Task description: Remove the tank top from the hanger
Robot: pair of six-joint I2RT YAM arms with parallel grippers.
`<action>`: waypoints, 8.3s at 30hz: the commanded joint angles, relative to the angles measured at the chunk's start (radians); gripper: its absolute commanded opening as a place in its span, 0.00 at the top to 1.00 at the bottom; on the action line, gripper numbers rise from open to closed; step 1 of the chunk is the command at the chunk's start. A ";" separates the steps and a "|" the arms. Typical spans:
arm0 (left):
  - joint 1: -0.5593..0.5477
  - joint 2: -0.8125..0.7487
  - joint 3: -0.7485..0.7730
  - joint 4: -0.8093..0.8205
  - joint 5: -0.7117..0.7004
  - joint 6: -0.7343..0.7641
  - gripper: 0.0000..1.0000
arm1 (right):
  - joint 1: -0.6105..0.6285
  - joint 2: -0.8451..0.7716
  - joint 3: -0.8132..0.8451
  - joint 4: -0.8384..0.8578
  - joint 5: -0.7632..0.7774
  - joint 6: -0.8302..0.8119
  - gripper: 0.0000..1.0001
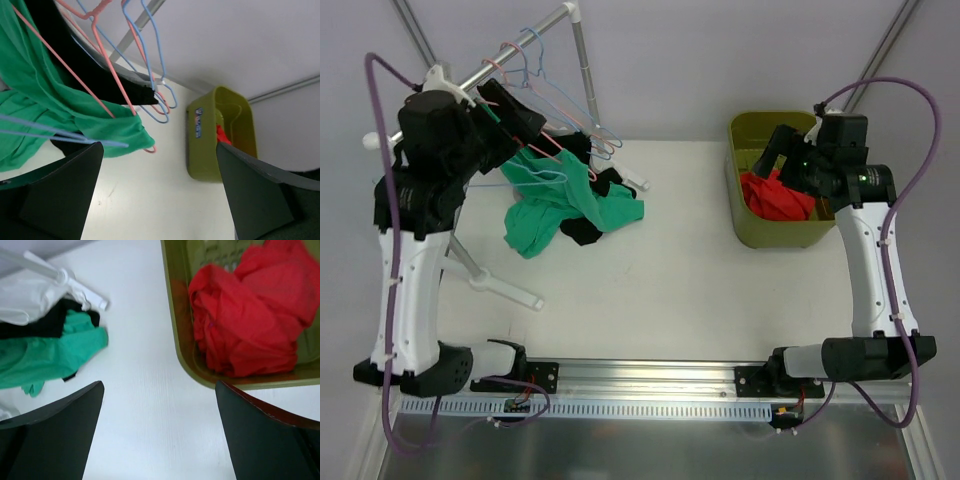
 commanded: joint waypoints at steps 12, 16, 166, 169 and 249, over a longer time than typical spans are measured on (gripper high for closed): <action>-0.074 0.269 0.109 -0.036 -0.354 0.048 0.16 | 0.068 -0.131 -0.261 0.021 -0.110 0.027 0.01; -0.074 0.318 0.126 -0.034 -0.378 0.048 0.33 | 0.079 -0.143 -0.286 0.023 -0.121 0.021 0.01; -1.189 -0.081 -0.346 0.949 -1.041 0.595 1.00 | 0.398 -0.441 -0.637 0.339 -0.218 0.088 1.00; -1.200 -0.178 -0.461 0.819 -1.079 0.464 1.00 | 0.450 -0.380 -0.645 0.373 -0.185 0.088 1.00; 0.020 -0.210 -0.355 0.351 -0.084 -0.109 0.01 | 0.635 0.371 -0.353 0.129 0.235 -0.162 0.01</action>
